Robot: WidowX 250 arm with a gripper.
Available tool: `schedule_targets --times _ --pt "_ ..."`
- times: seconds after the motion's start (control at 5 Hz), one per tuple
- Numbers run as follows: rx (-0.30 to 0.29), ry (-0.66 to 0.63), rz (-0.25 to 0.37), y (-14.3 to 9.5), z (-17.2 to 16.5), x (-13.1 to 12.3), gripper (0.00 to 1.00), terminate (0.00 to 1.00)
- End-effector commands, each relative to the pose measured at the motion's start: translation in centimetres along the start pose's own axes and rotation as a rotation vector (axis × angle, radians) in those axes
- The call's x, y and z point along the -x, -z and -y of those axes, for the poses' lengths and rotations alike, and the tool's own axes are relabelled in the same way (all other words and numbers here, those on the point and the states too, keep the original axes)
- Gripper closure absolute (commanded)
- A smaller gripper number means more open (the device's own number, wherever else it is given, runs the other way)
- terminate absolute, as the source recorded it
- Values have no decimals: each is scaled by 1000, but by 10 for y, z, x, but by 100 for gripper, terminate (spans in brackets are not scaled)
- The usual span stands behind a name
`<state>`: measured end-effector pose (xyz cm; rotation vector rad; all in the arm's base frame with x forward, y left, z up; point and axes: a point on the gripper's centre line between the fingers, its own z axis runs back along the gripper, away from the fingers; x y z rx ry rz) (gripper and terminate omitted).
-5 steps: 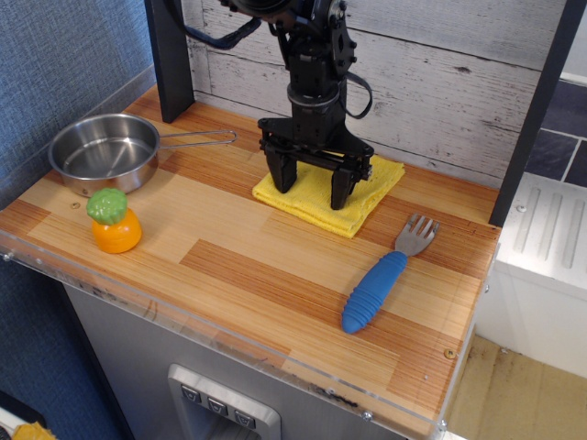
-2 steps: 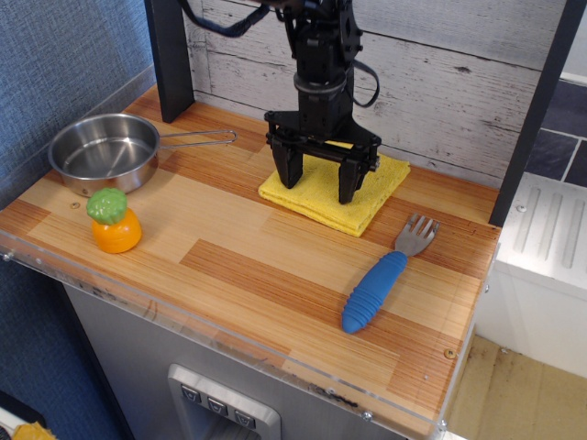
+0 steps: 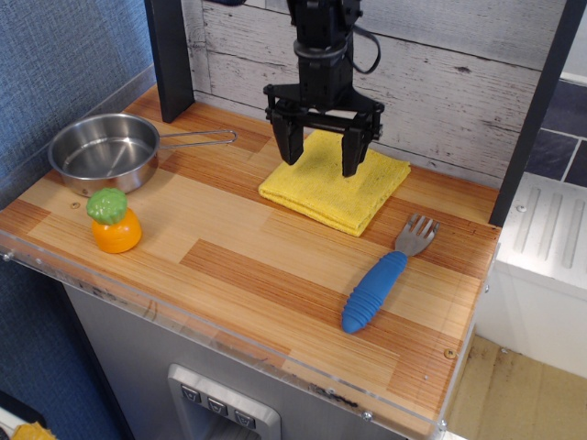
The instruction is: Move the yellow cloth straight up
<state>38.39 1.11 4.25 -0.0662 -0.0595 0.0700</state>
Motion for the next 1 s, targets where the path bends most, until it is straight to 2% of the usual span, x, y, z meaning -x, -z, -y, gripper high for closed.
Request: schedule_targets --times 0.0,0.6,0.8 --pt "41 5 141 -79 11 -4 0 0" --pt "41 5 141 -79 11 -4 0 0" --pt "41 5 141 -79 11 -4 0 100"
